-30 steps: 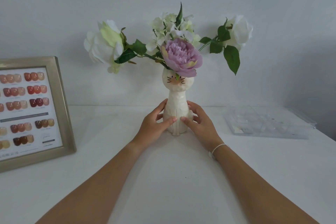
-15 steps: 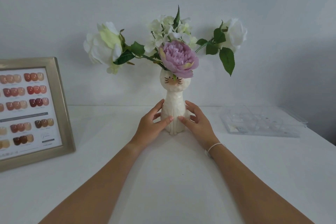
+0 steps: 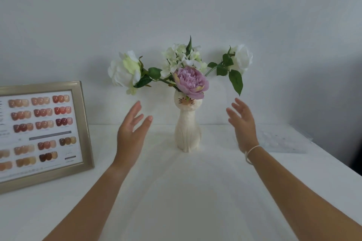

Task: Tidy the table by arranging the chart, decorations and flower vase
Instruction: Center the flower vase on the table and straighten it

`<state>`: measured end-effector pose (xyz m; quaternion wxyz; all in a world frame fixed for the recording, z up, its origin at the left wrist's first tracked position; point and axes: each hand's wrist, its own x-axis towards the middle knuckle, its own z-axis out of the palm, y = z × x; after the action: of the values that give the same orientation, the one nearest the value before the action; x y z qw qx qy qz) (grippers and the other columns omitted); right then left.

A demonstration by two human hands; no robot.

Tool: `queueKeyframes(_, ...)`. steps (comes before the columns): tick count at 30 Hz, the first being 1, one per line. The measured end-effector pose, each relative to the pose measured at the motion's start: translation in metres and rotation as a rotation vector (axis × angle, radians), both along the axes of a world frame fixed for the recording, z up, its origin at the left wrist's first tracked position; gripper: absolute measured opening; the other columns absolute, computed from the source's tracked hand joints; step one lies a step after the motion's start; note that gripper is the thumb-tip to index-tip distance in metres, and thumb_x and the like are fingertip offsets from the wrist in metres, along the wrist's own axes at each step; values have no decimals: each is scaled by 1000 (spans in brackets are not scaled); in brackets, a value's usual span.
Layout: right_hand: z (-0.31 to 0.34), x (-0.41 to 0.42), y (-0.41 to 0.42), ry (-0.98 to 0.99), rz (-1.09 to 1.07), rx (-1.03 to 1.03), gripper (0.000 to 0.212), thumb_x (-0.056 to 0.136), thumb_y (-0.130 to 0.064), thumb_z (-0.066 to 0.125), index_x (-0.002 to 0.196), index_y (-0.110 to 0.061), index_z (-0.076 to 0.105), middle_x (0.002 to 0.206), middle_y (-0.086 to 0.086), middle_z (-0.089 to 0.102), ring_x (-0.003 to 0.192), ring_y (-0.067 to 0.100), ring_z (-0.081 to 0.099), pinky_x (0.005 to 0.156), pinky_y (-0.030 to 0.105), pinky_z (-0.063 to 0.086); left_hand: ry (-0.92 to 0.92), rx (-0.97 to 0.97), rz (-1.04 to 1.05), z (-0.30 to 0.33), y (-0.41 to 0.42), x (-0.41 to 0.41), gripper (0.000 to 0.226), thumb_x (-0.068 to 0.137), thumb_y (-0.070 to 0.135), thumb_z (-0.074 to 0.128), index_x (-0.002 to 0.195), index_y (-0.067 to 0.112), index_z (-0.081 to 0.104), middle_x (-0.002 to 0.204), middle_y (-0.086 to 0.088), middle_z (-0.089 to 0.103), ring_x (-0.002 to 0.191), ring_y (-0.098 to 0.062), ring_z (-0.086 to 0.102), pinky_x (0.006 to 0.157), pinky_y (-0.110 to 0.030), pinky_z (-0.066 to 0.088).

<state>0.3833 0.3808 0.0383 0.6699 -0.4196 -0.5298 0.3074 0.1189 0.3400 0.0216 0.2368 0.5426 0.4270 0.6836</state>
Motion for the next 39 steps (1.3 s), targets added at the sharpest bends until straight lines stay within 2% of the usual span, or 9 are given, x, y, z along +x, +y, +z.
queueKeyframes(7, 86, 27, 20, 61, -176, 120, 46, 84, -29, 56, 129, -24, 44, 135, 2, 43, 98, -1, 51, 89, 24, 43, -108, 219, 276, 47, -8, -9, 45, 89, 28, 55, 131, 32, 40, 139, 5, 38, 118, -7, 46, 76, 3, 42)
queueKeyframes(10, 112, 33, 37, 39, -156, 84, 56, 83, -30, 57, 136, -29, 35, 145, -1, 31, 127, 14, 39, 98, 25, 31, -27, 199, 253, 61, -2, -9, 50, 92, 31, 49, 138, 36, 30, 142, 14, 28, 130, -7, 35, 91, -5, 36)
queueKeyframes(13, 127, 38, 56, -20, -87, 10, 67, 84, -27, 58, 142, -26, 23, 151, 2, 23, 136, 20, 29, 103, 30, 27, 38, 169, 190, 69, 5, -7, 50, 94, 34, 44, 141, 35, 26, 151, 12, 22, 139, -8, 25, 104, -20, 27)
queueKeyframes(18, 138, 37, 77, -131, -44, -123, 68, 84, -23, 58, 142, -23, 23, 147, 7, 34, 127, 25, 43, 104, 36, 37, 53, 127, 143, 70, 13, -3, 49, 95, 34, 41, 141, 30, 29, 151, 12, 26, 134, 3, 24, 88, 11, 22)
queueKeyframes(23, 137, 31, 82, -133, -95, -81, 59, 81, -8, 57, 135, -17, 37, 124, 15, 55, 110, 29, 58, 98, 44, 48, 67, 103, 107, 68, 16, 1, 47, 95, 34, 41, 140, 28, 33, 150, 10, 30, 134, 1, 27, 111, -21, 23)
queueKeyframes(29, 139, 20, 77, -179, -49, 10, 38, 76, -3, 55, 110, -21, 57, 89, 2, 59, 90, 25, 61, 90, 46, 53, 69, 75, 82, 73, 23, 3, 45, 94, 30, 42, 139, 27, 36, 146, 10, 34, 131, -6, 35, 110, -28, 30)
queueKeyframes(33, 138, 11, 72, -297, -23, 84, 33, 79, -2, 51, 105, -19, 60, 88, 0, 60, 85, 19, 57, 84, 33, 52, 60, 64, 58, 76, 25, 4, 44, 94, 31, 43, 137, 29, 38, 143, 13, 36, 131, -6, 37, 107, -26, 32)
queueKeyframes(37, 124, 0, 64, -441, -26, 118, 27, 81, -4, 51, 102, -18, 61, 79, -1, 57, 65, 8, 51, 55, 4, 43, 63, 49, 35, 78, 24, 8, 42, 94, 31, 44, 136, 30, 40, 142, 13, 37, 131, -8, 38, 107, -27, 32)
queueKeyframes(39, 114, -3, 63, -505, -42, 101, 27, 83, -8, 51, 108, -15, 60, 79, 1, 56, 62, 9, 47, 52, 6, 40, 77, 41, 26, 79, 23, 9, 42, 94, 31, 43, 135, 30, 41, 141, 13, 38, 130, -8, 39, 109, -29, 32)
